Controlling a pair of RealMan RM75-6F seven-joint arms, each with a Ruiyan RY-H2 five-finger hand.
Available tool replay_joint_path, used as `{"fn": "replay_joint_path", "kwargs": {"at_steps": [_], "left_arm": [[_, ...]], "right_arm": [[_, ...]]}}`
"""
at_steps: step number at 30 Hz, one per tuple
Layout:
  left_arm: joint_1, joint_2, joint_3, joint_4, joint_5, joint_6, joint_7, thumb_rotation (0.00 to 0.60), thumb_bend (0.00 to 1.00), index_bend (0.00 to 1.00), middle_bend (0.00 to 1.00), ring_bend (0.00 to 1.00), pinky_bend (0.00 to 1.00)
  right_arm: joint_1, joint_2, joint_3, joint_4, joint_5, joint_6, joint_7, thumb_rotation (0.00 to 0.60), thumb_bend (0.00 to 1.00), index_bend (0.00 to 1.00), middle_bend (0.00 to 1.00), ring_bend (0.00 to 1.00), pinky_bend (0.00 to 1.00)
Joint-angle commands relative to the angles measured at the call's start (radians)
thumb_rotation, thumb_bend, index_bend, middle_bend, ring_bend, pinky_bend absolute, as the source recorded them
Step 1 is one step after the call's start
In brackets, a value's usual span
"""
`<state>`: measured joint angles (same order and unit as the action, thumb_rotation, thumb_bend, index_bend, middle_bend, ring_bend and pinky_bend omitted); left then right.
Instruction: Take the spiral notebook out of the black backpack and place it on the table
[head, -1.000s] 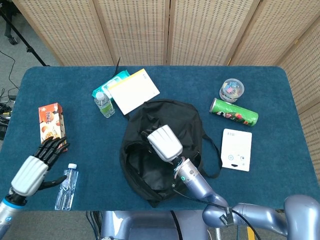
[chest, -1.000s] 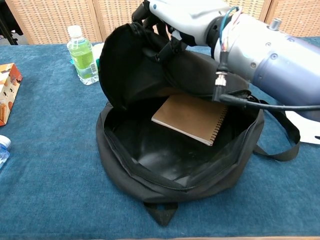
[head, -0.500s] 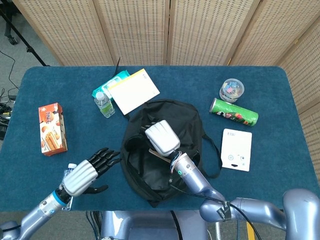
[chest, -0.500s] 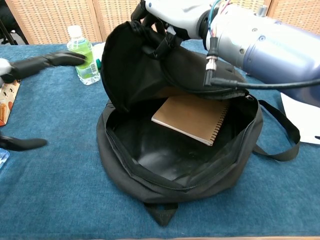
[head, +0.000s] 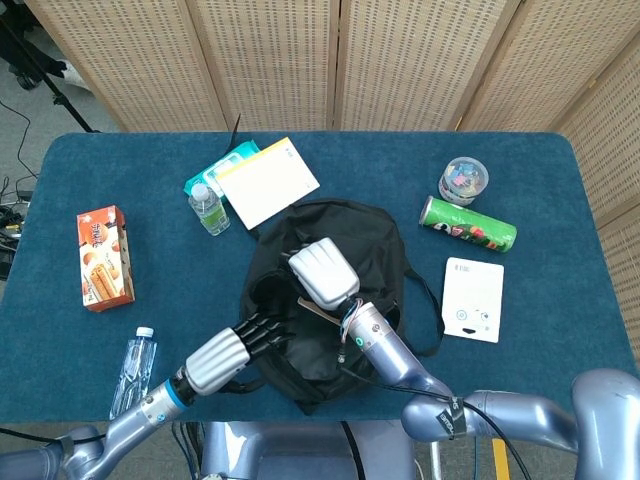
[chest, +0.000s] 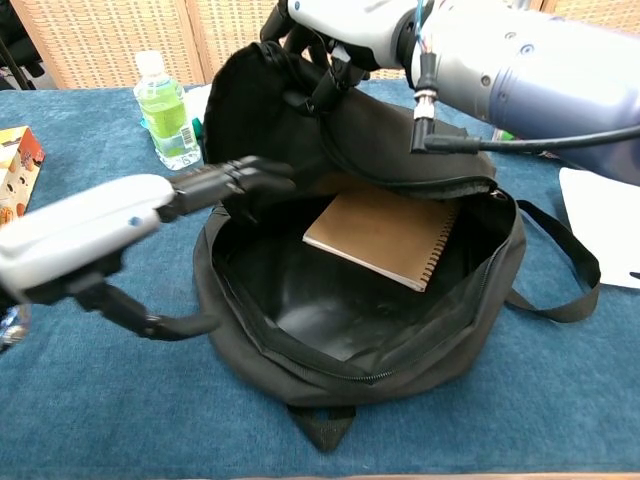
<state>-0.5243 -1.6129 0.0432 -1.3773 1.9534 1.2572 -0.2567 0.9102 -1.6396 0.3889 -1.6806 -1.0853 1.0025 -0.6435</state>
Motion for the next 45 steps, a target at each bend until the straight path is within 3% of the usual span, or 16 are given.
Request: {"fn": "replay_joint_path", "kwargs": {"at_steps": [1,7,12,26,34,45], "left_arm": [[-0.045,-0.04,-0.015,0.014,-0.042,-0.068,0.013,0.6,0.27,0.11,0.0,0.0,0.02],[-0.109,-0.109,-0.074,0.034,-0.137,-0.176,0.073,0.6,0.24,0.11,0.0,0.0,0.02],[-0.161,-0.158,-0.128,0.063,-0.204,-0.238,0.13,0.6,0.15,0.11,0.0,0.0,0.02],[-0.268,-0.305,-0.229,0.167,-0.4,-0.389,0.323,0.6,0.12,0.11,0.0,0.0,0.02],[-0.313,-0.371,-0.257,0.239,-0.465,-0.412,0.403,0.6,0.13,0.11,0.0,0.0,0.02],[-0.378,-0.471,-0.28,0.396,-0.507,-0.416,0.402,0.6,0.15,0.11,0.0,0.0,0.02]], "right_arm": [[0.01,0.01,0.001,-0.017,0.021,0.008,-0.004,0.6,0.62,0.66,0.65,0.64,0.75],[0.027,0.024,0.0,-0.039,0.054,0.023,-0.007,0.6,0.62,0.67,0.65,0.64,0.75],[0.031,0.05,0.003,-0.062,0.065,0.041,0.002,0.6,0.65,0.67,0.65,0.64,0.75],[0.022,0.129,-0.012,-0.123,0.068,0.055,0.062,0.6,0.65,0.67,0.66,0.64,0.75],[0.013,0.174,-0.03,-0.146,0.049,0.056,0.097,0.6,0.65,0.67,0.66,0.64,0.75],[0.018,0.208,-0.056,-0.176,0.06,0.061,0.086,0.6,0.65,0.67,0.66,0.64,0.75]]}}
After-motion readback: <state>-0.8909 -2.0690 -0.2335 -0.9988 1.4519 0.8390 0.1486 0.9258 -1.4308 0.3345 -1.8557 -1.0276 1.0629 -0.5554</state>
